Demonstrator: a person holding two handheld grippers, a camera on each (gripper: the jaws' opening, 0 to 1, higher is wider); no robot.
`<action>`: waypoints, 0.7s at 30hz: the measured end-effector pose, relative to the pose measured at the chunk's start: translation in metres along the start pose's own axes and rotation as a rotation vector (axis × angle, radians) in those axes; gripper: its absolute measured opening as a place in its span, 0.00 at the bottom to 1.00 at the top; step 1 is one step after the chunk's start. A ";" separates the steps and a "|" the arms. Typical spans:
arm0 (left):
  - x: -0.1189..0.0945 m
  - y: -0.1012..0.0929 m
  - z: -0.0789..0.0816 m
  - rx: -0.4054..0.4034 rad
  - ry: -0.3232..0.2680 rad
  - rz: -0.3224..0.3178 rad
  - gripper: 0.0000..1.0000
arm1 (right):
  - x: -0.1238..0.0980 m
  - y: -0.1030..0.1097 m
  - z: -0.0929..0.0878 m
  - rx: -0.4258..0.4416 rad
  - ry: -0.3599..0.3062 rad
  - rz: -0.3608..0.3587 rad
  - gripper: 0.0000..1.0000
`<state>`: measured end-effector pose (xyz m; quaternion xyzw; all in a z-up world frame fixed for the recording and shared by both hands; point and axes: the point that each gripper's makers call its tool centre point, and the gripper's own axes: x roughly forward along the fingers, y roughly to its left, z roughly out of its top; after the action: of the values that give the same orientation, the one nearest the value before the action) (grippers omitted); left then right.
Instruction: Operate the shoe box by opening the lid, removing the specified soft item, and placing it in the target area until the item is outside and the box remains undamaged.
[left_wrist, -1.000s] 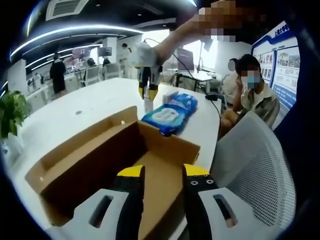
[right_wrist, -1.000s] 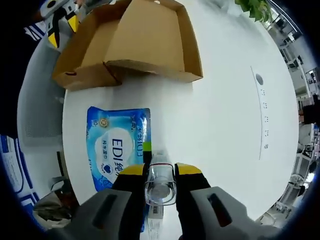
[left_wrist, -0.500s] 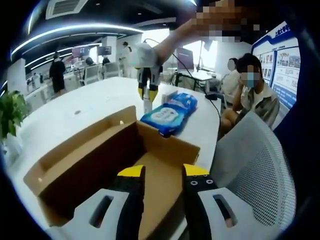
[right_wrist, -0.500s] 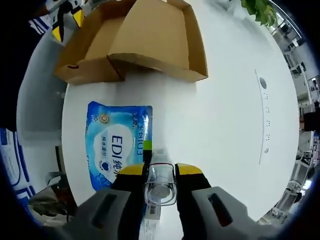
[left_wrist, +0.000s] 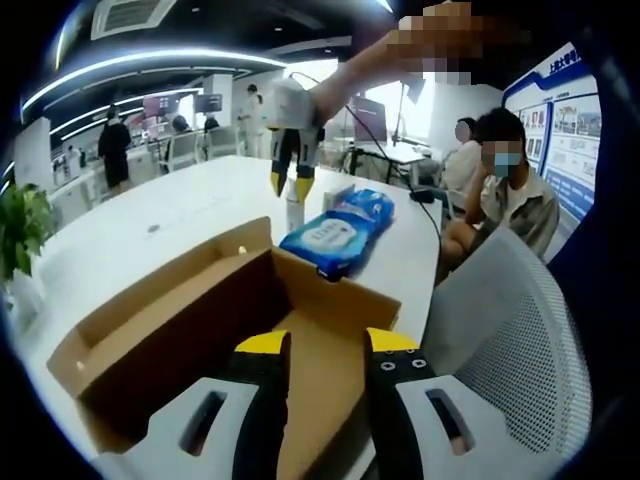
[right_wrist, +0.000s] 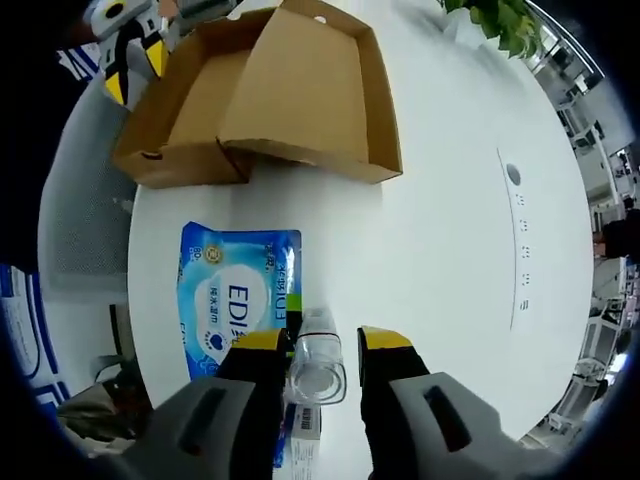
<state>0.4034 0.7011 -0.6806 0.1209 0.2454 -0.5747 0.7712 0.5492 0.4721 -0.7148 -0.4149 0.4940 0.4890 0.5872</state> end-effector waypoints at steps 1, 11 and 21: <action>0.000 -0.001 0.002 -0.003 -0.007 -0.003 0.27 | -0.002 0.000 0.002 0.001 -0.006 -0.004 0.26; 0.001 -0.004 0.007 0.009 -0.020 -0.010 0.27 | -0.024 0.005 0.021 0.010 -0.067 -0.056 0.25; -0.007 -0.005 0.010 0.022 -0.029 0.000 0.26 | -0.035 0.015 0.033 0.007 -0.084 -0.075 0.24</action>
<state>0.4000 0.7007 -0.6677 0.1213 0.2278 -0.5790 0.7734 0.5388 0.5010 -0.6744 -0.4104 0.4547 0.4818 0.6267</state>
